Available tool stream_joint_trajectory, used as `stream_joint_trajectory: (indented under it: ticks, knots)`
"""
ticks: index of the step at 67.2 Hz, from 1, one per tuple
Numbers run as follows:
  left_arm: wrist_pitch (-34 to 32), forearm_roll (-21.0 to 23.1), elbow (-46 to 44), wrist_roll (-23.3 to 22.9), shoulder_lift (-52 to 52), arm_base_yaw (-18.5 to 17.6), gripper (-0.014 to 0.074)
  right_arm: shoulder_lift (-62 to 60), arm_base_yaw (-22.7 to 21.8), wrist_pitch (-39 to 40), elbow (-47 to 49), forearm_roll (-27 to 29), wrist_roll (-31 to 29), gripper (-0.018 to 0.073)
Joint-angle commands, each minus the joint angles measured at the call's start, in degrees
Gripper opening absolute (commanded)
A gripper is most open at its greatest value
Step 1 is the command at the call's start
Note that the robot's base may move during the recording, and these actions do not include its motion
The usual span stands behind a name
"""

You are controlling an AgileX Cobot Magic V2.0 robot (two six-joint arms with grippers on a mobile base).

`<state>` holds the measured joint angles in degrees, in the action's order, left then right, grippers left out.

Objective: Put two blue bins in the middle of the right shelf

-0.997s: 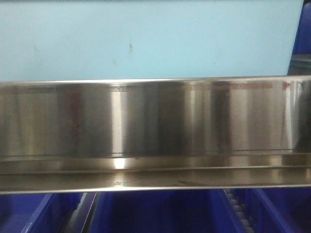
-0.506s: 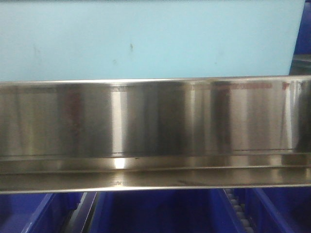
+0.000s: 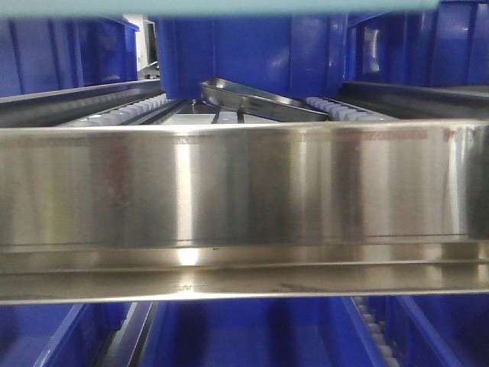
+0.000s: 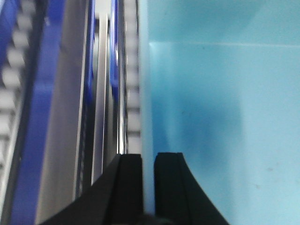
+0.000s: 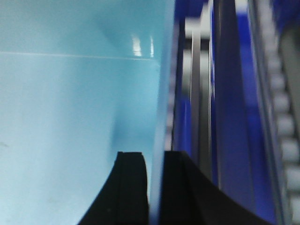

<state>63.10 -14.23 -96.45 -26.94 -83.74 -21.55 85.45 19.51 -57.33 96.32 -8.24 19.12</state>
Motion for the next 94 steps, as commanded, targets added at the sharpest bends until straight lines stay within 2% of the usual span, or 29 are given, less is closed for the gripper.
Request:
stream_joint_trajectory:
  ticks: [1,9,24,94]
  knots:
    - [-1.52,-4.08,-3.07,-0.37,1.83,0.11,-0.0111,-2.87,-0.15,5.12,0.79,-4.67,-0.2,-0.0167]
    - [-5.53,-4.06,-5.43,-0.37,2.83,0.11,-0.0111,-4.6,-0.15,9.67,0.79,-4.96,-0.2,-0.0167]
    - [-5.93,-4.37,-6.7,-0.37,3.43,0.11,-0.0111,-6.13,-0.15,14.17,0.79,-5.32,-0.2,-0.0167]
    - [-5.93,-4.37,-6.7,-0.37,3.43,0.11,-0.0111,-6.13,-0.15,14.17,0.79,-5.32,-0.2,-0.0167]
